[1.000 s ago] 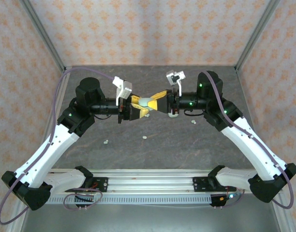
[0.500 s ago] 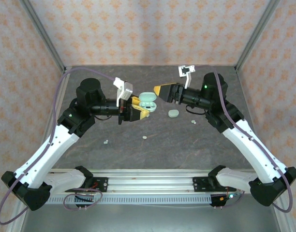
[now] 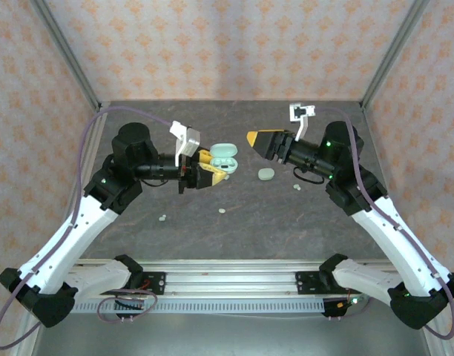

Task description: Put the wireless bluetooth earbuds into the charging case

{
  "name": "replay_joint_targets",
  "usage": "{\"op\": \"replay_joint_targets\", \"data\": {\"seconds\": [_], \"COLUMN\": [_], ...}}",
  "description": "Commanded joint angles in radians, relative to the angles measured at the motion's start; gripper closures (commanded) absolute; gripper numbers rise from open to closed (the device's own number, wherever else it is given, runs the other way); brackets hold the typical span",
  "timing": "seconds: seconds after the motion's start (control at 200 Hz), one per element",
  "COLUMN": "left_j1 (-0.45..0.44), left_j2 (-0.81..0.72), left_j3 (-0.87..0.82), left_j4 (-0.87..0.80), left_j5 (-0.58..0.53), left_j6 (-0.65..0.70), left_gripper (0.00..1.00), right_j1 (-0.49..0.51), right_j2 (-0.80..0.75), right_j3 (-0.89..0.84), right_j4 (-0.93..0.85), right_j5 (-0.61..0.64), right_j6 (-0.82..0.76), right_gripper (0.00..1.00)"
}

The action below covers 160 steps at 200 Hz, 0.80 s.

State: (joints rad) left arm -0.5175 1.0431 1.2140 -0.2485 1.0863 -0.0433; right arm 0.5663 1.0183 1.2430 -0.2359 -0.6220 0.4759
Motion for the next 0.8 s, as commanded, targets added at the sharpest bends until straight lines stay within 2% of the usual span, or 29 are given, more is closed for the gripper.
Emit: {"op": "replay_joint_targets", "data": {"seconds": [0.0,0.135,0.245,0.35,0.46,0.63,0.796], "left_j1": [-0.003,-0.001,-0.001,0.0,0.003,0.006,0.008], "left_j2": [-0.055,-0.111,-0.16,-0.188,-0.204,-0.235,-0.257], "left_j3": [-0.024,-0.046,-0.063,-0.063,-0.068,-0.077,-0.08], "left_j4": [-0.031,-0.095,-0.157,-0.218,-0.252,-0.271,-0.283], "left_j5": [-0.033,-0.093,-0.14,-0.156,-0.161,-0.158,-0.16], "left_j6": [0.031,0.051,0.073,0.092,0.098,0.085,0.065], "left_gripper": [1.0,1.0,1.0,1.0,1.0,1.0,1.0], "right_j1": [-0.011,-0.011,-0.003,0.062,0.161,0.242,0.324], "right_j2": [0.056,0.159,0.284,0.426,0.597,0.882,1.113], "right_j3": [0.033,-0.005,-0.05,-0.035,0.036,0.206,0.504], "right_j4": [-0.186,-0.219,-0.169,-0.145,-0.145,-0.103,-0.324], "right_j5": [0.154,0.162,0.125,0.11,0.122,-0.009,0.025], "right_j6": [0.036,0.148,0.264,0.279,0.228,0.114,-0.144], "right_gripper": [0.34,0.38,0.47,0.51,0.51,0.53,0.57]}}
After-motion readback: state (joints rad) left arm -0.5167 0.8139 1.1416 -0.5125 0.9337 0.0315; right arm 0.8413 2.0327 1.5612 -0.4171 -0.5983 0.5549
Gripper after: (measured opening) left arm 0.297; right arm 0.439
